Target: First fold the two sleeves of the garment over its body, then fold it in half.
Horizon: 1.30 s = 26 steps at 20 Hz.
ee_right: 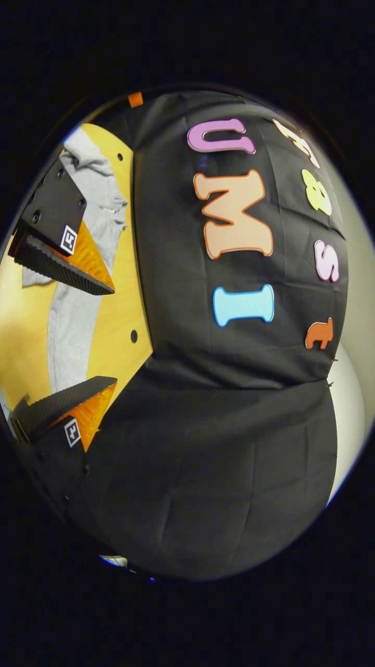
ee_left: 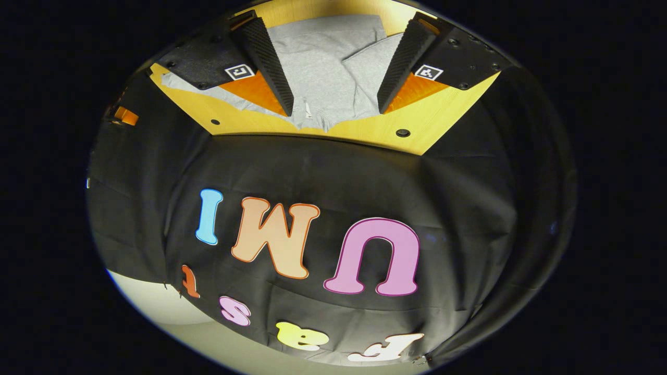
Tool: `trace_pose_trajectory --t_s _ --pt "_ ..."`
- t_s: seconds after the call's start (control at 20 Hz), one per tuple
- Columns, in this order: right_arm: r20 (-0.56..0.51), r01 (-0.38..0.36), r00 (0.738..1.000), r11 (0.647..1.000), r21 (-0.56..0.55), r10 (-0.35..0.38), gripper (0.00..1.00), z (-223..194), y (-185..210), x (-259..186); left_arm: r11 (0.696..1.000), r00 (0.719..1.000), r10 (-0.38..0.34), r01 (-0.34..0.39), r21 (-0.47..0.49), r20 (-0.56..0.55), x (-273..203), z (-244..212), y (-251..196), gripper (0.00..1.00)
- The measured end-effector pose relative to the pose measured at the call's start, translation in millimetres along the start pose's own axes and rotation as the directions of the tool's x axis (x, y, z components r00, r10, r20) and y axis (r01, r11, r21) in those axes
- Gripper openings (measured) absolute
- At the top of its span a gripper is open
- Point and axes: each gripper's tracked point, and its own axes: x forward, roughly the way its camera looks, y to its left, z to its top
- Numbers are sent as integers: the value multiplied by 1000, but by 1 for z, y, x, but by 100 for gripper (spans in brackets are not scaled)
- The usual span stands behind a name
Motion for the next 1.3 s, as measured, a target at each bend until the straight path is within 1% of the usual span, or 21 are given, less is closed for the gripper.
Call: trace_pose_trajectory --t_s 0.05,0.1,0.15,0.2,0.3,0.45,0.5,0.55,0.6,0.65,0.7,0.75,0.85,0.9,0.95,1.15,1.2,1.25,1.3 --pt "-11 20 1000 1000 -3 -20 98 -5 -13 4 1000 1000 8 -8 -2 0 -1 -1 2 95" --pt "-29 41 999 999 6 -40 94 -13 -28 8 1000 1000 19 -19 -3 -2 -2 -1 5 95" --pt "-43 53 998 998 16 -52 98 -19 -38 12 999 999 33 -33 -3 -6 -3 -4 8 95" --pt "-57 66 996 997 30 -64 94 -25 -48 18 999 999 43 -43 -4 -5 -6 -4 10 95" --pt "-88 82 993 996 44 -78 94 -41 -67 30 998 998 62 -62 -9 1 -10 -4 13 95" --pt "-153 100 984 995 13 -97 94 -73 -89 49 996 996 89 -89 -16 3 -14 -7 15 94" --pt "-178 103 979 995 13 -99 98 -86 -98 58 995 995 98 -98 -17 3 -16 -8 17 95" --pt "-205 106 974 994 23 -99 94 -98 -104 65 994 995 105 -105 -17 0 -18 -8 17 95" --pt "-233 112 967 993 41 -99 98 -109 -109 70 994 994 110 -110 -17 -3 -21 -9 16 95" --pt "-261 119 960 991 61 -100 94 -121 -112 75 993 993 114 -114 -14 -5 -23 -9 15 95" --pt "-279 127 955 989 78 -100 98 -131 -116 81 992 993 122 -122 -10 -7 -26 -10 16 94" --pt "-298 136 949 987 86 -105 98 -141 -120 86 992 992 128 -128 -7 -10 -28 -11 16 94" --pt "-339 148 934 987 69 -116 98 -162 -129 95 990 990 138 -139 -10 -21 -31 -14 16 94" --pt "-359 151 926 987 60 -119 94 -171 -134 99 990 989 143 -143 -13 -25 -33 -16 15 92" --pt "-383 151 916 987 56 -119 94 -182 -138 102 989 988 149 -149 -14 -29 -35 -17 15 94" --pt "-464 153 879 987 50 -113 94 -213 -145 116 985 984 173 -174 -6 -31 -39 -16 14 94" --pt "-479 151 871 987 50 -109 98 -218 -144 116 984 984 178 -178 -3 -31 -40 -17 14 94" --pt "-497 149 861 988 46 -107 94 -221 -144 116 983 983 183 -183 1 -32 -41 -16 15 94" --pt "-509 142 854 989 39 -103 94 -226 -144 118 983 982 185 -185 7 -31 -41 -16 15 94"
